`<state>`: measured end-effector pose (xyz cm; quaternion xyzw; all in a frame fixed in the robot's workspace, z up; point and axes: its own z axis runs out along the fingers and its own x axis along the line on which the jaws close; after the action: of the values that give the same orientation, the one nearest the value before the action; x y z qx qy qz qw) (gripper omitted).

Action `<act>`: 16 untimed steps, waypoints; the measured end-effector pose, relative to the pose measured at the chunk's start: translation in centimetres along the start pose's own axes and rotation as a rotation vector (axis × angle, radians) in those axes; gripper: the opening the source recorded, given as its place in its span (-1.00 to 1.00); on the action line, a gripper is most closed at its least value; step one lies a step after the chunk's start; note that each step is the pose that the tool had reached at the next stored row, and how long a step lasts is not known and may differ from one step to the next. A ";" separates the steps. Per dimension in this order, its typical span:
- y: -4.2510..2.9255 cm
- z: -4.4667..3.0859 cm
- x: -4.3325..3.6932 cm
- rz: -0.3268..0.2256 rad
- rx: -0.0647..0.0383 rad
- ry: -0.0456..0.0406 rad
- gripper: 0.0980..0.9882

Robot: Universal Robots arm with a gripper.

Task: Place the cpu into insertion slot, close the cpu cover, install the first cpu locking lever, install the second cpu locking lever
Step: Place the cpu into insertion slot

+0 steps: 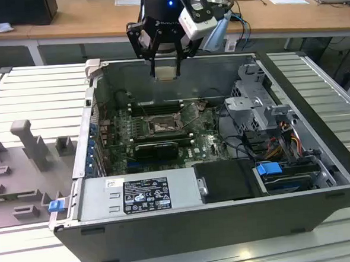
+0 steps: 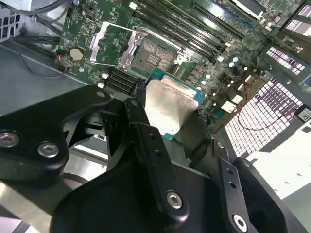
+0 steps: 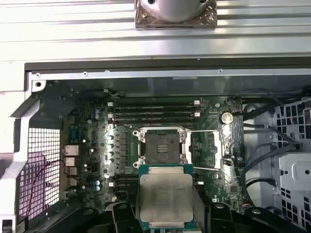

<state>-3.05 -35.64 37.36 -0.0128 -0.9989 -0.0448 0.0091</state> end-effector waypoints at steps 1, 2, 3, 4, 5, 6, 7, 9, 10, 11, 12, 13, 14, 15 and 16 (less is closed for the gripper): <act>0.00 0.00 0.00 0.006 0.000 -0.0005 -0.03; 0.00 0.00 0.00 0.022 0.000 -0.0020 -0.03; 0.00 0.00 0.00 0.042 -0.001 -0.0038 -0.03; 0.00 0.02 0.00 0.067 -0.001 -0.0059 -0.03; 0.00 0.02 0.00 0.077 -0.001 -0.0069 -0.03; -0.01 0.06 0.00 0.085 -0.002 -0.0075 -0.03; -0.01 0.13 0.00 0.088 -0.002 -0.0079 -0.03; -0.04 0.35 0.00 0.088 -0.002 -0.0072 -0.03; -0.05 0.38 0.00 0.088 -0.002 -0.0072 -0.03; -0.06 0.40 -0.01 0.088 -0.001 -0.0071 -0.03; -0.07 0.43 0.00 0.088 -0.002 -0.0071 -0.03; -0.07 0.44 0.00 0.089 -0.002 -0.0071 -0.03; -0.07 0.44 -0.01 0.091 -0.002 -0.0073 -0.03; -0.07 0.45 -0.01 0.097 -0.002 -0.0079 -0.03; -0.07 0.46 -0.02 0.107 -0.002 -0.0088 -0.03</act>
<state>-3.04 -35.67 36.90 -0.0662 -0.9968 -0.0453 0.0071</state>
